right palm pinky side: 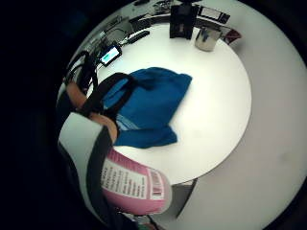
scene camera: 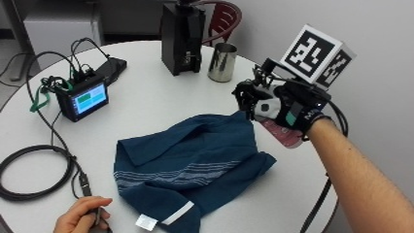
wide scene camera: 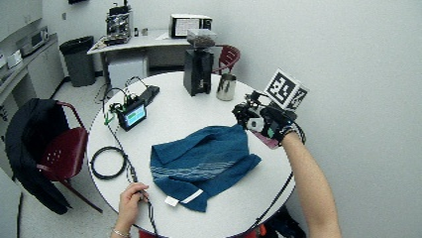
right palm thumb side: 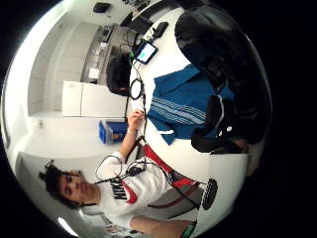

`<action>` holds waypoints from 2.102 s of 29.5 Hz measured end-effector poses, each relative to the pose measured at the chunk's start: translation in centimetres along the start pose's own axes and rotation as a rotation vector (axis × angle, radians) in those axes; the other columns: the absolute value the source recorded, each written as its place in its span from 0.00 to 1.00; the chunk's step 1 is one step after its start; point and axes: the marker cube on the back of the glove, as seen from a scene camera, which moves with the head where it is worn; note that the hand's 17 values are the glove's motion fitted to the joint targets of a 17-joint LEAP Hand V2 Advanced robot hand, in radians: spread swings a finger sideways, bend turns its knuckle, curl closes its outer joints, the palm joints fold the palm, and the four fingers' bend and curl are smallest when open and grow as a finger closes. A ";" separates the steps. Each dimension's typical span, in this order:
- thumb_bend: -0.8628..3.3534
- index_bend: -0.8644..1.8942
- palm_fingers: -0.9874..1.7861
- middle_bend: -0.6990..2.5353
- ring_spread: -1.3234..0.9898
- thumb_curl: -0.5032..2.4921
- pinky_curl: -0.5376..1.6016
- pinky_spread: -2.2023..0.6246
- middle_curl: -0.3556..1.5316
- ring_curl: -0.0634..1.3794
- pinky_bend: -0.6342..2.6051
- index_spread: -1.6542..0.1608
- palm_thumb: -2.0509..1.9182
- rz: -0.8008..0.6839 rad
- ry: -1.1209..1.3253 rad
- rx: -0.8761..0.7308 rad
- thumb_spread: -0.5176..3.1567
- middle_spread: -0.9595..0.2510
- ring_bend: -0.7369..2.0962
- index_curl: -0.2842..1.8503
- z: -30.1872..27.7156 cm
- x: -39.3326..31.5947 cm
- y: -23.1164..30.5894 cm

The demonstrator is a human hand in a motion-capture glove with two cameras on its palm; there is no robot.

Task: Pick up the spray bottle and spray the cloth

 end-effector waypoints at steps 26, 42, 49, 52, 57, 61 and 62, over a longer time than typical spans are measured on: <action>0.20 0.35 0.79 0.38 0.53 0.38 0.45 0.74 0.45 0.37 0.37 0.80 0.77 0.093 0.086 -0.171 0.38 0.72 0.52 0.24 7.0 3.4 0.8; 0.20 0.35 0.78 0.38 0.53 0.38 0.45 0.74 0.45 0.36 0.37 0.80 0.76 -0.111 -0.359 0.303 0.39 0.72 0.52 0.25 -3.1 -3.7 -1.9; 0.20 0.35 0.77 0.38 0.53 0.38 0.44 0.74 0.45 0.36 0.37 0.79 0.76 -0.135 -0.621 0.357 0.39 0.72 0.51 0.25 1.3 -4.1 -4.9; 0.20 0.35 0.76 0.38 0.53 0.38 0.44 0.74 0.45 0.36 0.35 0.79 0.76 -0.132 -0.718 0.353 0.40 0.72 0.51 0.25 4.4 -3.6 -6.4; 0.20 0.35 0.75 0.37 0.53 0.37 0.43 0.74 0.45 0.35 0.33 0.79 0.77 -0.092 -0.782 0.306 0.42 0.72 0.50 0.25 10.2 -3.9 -7.7; 0.20 0.36 0.74 0.37 0.53 0.37 0.43 0.75 0.44 0.34 0.31 0.78 0.77 -0.083 -0.782 0.219 0.43 0.72 0.48 0.26 14.6 -4.9 -8.0; 0.20 0.36 0.74 0.37 0.53 0.37 0.43 0.76 0.44 0.34 0.31 0.78 0.77 -0.088 -0.782 0.195 0.43 0.72 0.48 0.26 15.6 -5.2 -8.0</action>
